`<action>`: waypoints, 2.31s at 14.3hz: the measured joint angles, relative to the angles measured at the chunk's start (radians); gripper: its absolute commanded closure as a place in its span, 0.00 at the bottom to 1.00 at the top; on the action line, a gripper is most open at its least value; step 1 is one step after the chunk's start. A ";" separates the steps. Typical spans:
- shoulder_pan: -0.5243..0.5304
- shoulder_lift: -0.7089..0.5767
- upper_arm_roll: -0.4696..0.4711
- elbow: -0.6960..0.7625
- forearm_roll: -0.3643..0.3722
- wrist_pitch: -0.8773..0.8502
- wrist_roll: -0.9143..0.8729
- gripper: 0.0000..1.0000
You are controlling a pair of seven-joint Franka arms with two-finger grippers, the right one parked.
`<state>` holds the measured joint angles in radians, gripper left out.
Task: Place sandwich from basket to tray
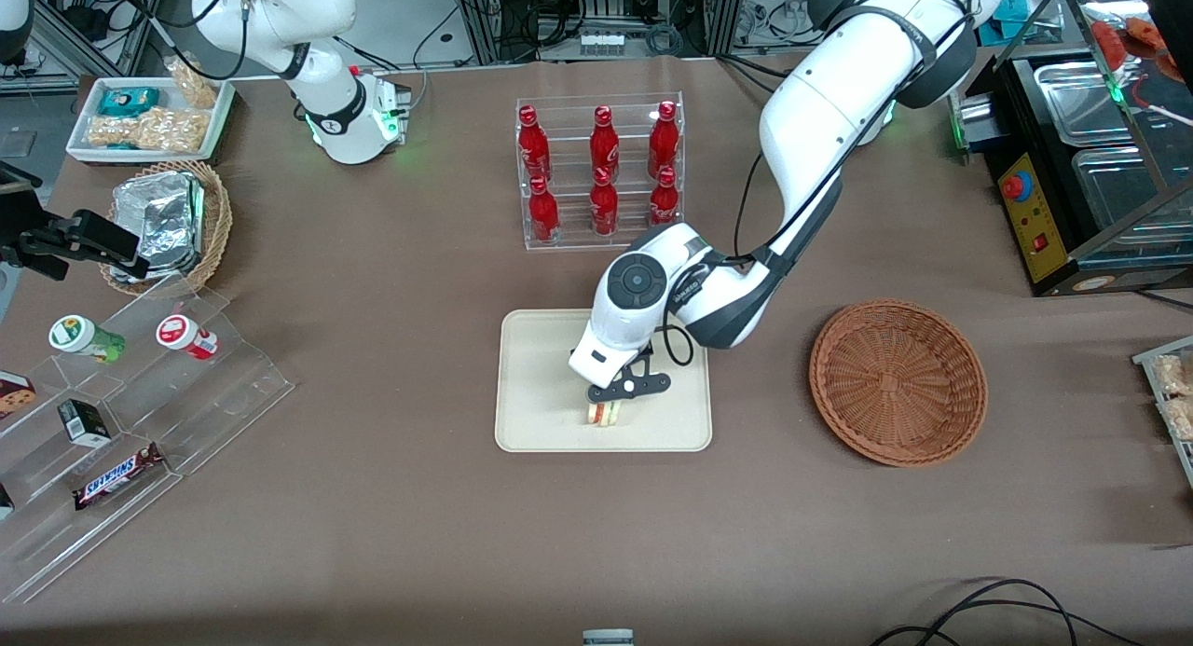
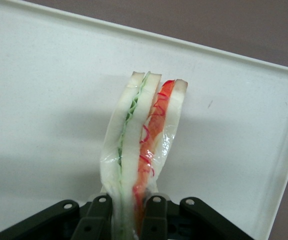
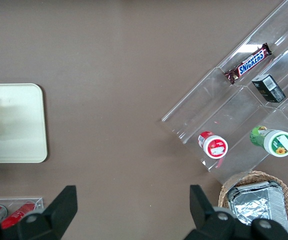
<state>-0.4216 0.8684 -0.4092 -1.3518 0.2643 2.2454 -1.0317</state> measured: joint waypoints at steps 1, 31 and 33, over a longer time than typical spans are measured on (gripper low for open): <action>0.000 0.000 0.000 0.001 0.000 0.000 0.000 0.88; 0.313 -0.598 0.095 -0.248 -0.034 -0.586 0.163 0.00; 0.363 -0.640 0.096 -0.284 -0.044 -0.587 0.249 0.00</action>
<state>-0.0582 0.2284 -0.3137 -1.6355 0.2200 1.6580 -0.7828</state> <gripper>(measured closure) 0.000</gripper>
